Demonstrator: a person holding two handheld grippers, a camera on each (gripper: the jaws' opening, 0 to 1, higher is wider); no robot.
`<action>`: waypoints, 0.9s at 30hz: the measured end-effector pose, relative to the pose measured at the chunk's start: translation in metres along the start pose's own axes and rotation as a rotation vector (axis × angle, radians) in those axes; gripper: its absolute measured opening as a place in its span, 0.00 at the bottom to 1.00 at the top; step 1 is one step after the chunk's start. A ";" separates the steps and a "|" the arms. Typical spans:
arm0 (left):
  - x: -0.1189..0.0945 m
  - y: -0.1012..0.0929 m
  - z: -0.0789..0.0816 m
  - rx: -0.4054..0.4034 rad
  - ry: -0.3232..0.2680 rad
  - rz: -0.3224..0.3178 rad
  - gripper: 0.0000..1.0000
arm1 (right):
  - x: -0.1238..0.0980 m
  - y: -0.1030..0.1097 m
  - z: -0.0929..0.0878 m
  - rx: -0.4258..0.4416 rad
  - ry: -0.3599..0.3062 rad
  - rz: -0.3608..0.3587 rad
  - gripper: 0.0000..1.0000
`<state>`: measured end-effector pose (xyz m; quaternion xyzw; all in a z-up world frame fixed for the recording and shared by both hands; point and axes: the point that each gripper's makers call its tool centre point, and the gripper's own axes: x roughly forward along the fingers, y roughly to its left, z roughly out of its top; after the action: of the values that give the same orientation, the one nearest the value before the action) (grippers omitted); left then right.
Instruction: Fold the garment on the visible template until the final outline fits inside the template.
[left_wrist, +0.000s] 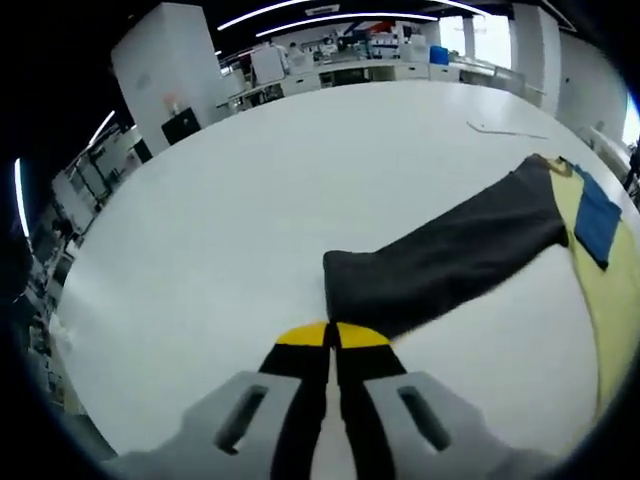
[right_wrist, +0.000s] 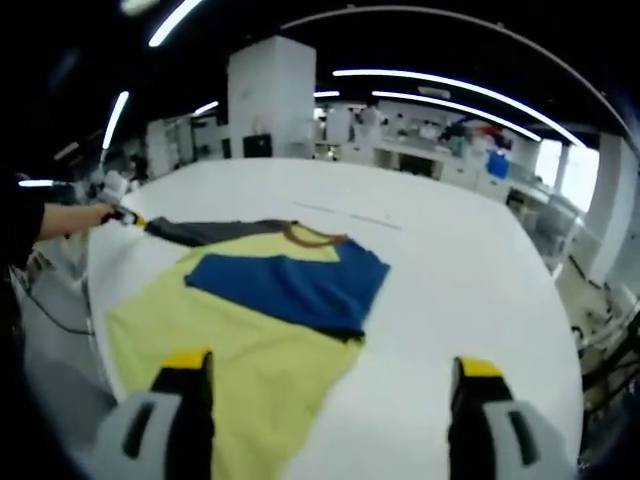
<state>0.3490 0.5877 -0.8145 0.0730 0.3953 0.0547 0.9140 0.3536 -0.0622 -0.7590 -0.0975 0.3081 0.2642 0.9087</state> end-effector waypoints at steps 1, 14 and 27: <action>0.000 0.000 0.000 0.002 0.000 -0.001 0.00 | 0.000 0.000 0.000 -0.002 0.001 0.000 0.99; 0.003 -0.007 -0.001 -0.145 -0.008 -0.026 0.20 | 0.001 0.008 0.003 -0.011 -0.006 0.014 0.99; 0.001 -0.017 -0.026 -0.284 0.080 0.012 0.19 | -0.009 0.015 0.009 0.036 -0.037 0.068 0.99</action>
<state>0.3316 0.5736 -0.8361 -0.0569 0.4193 0.1181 0.8983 0.3442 -0.0506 -0.7470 -0.0655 0.2990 0.2909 0.9065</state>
